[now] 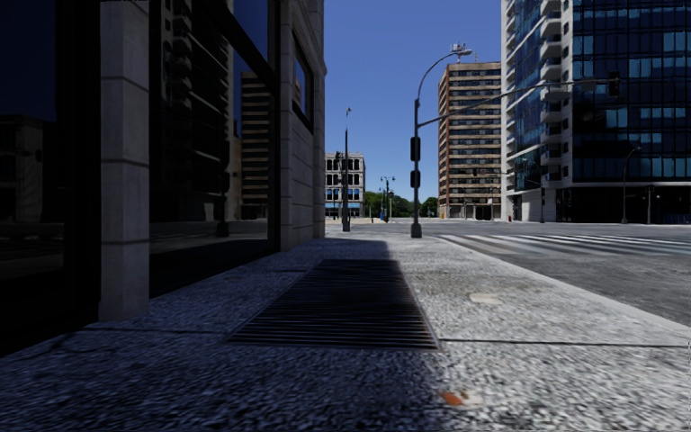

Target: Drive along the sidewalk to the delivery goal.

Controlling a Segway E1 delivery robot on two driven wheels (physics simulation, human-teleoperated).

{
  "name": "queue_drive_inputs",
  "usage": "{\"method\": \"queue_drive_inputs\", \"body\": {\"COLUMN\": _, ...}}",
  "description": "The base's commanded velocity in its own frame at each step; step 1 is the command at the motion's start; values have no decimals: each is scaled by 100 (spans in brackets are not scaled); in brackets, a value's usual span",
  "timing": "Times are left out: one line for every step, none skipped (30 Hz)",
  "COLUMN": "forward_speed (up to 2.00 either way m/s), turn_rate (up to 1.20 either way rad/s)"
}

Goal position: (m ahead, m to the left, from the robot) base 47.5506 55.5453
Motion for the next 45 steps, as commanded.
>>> {"method": "queue_drive_inputs", "body": {"forward_speed": 200, "turn_rate": 0}}
{"method": "queue_drive_inputs", "body": {"forward_speed": 200, "turn_rate": 0}}
{"method": "queue_drive_inputs", "body": {"forward_speed": 200, "turn_rate": 0}}
{"method": "queue_drive_inputs", "body": {"forward_speed": 200, "turn_rate": 0}}
{"method": "queue_drive_inputs", "body": {"forward_speed": 200, "turn_rate": 0}}
{"method": "queue_drive_inputs", "body": {"forward_speed": 200, "turn_rate": 0}}
{"method": "queue_drive_inputs", "body": {"forward_speed": 200, "turn_rate": 0}}
{"method": "queue_drive_inputs", "body": {"forward_speed": 200, "turn_rate": 0}}
{"method": "queue_drive_inputs", "body": {"forward_speed": 200, "turn_rate": 0}}
{"method": "queue_drive_inputs", "body": {"forward_speed": 200, "turn_rate": 0}}
{"method": "queue_drive_inputs", "body": {"forward_speed": 200, "turn_rate": 0}}
{"method": "queue_drive_inputs", "body": {"forward_speed": 200, "turn_rate": 0}}
{"method": "queue_drive_inputs", "body": {"forward_speed": 200, "turn_rate": 0}}
{"method": "queue_drive_inputs", "body": {"forward_speed": 200, "turn_rate": 0}}
{"method": "queue_drive_inputs", "body": {"forward_speed": 200, "turn_rate": 0}}
{"method": "queue_drive_inputs", "body": {"forward_speed": 200, "turn_rate": 0}}
{"method": "queue_drive_inputs", "body": {"forward_speed": 200, "turn_rate": 0}}
{"method": "queue_drive_inputs", "body": {"forward_speed": 200, "turn_rate": 0}}
{"method": "queue_drive_inputs", "body": {"forward_speed": 200, "turn_rate": 0}}
{"method": "queue_drive_inputs", "body": {"forward_speed": 200, "turn_rate": 0}}
{"method": "queue_drive_inputs", "body": {"forward_speed": 200, "turn_rate": 0}}
{"method": "queue_drive_inputs", "body": {"forward_speed": 200, "turn_rate": 0}}
{"method": "queue_drive_inputs", "body": {"forward_speed": 200, "turn_rate": 0}}
{"method": "queue_drive_inputs", "body": {"forward_speed": 200, "turn_rate": 0}}
{"method": "queue_drive_inputs", "body": {"forward_speed": 200, "turn_rate": 0}}
{"method": "queue_drive_inputs", "body": {"forward_speed": 200, "turn_rate": 0}}
{"method": "queue_drive_inputs", "body": {"forward_speed": 200, "turn_rate": 0}}
{"method": "queue_drive_inputs", "body": {"forward_speed": 200, "turn_rate": 0}}
{"method": "queue_drive_inputs", "body": {"forward_speed": 200, "turn_rate": 0}}
{"method": "queue_drive_inputs", "body": {"forward_speed": 200, "turn_rate": 0}}
{"method": "queue_drive_inputs", "body": {"forward_speed": 200, "turn_rate": 0}}
{"method": "queue_drive_inputs", "body": {"forward_speed": 200, "turn_rate": 0}}
{"method": "queue_drive_inputs", "body": {"forward_speed": 200, "turn_rate": 0}}
{"method": "queue_drive_inputs", "body": {"forward_speed": 200, "turn_rate": 0}}
{"method": "queue_drive_inputs", "body": {"forward_speed": 200, "turn_rate": 0}}
{"method": "queue_drive_inputs", "body": {"forward_speed": 200, "turn_rate": 0}}
{"method": "queue_drive_inputs", "body": {"forward_speed": 200, "turn_rate": 0}}
{"method": "queue_drive_inputs", "body": {"forward_speed": 200, "turn_rate": 0}}
{"method": "queue_drive_inputs", "body": {"forward_speed": 200, "turn_rate": 0}}
{"method": "queue_drive_inputs", "body": {"forward_speed": 200, "turn_rate": 0}}
{"method": "queue_drive_inputs", "body": {"forward_speed": 200, "turn_rate": 0}}
{"method": "queue_drive_inputs", "body": {"forward_speed": 200, "turn_rate": 0}}
{"method": "queue_drive_inputs", "body": {"forward_speed": 200, "turn_rate": 0}}
{"method": "queue_drive_inputs", "body": {"forward_speed": 200, "turn_rate": 0}}
{"method": "queue_drive_inputs", "body": {"forward_speed": 200, "turn_rate": 0}}
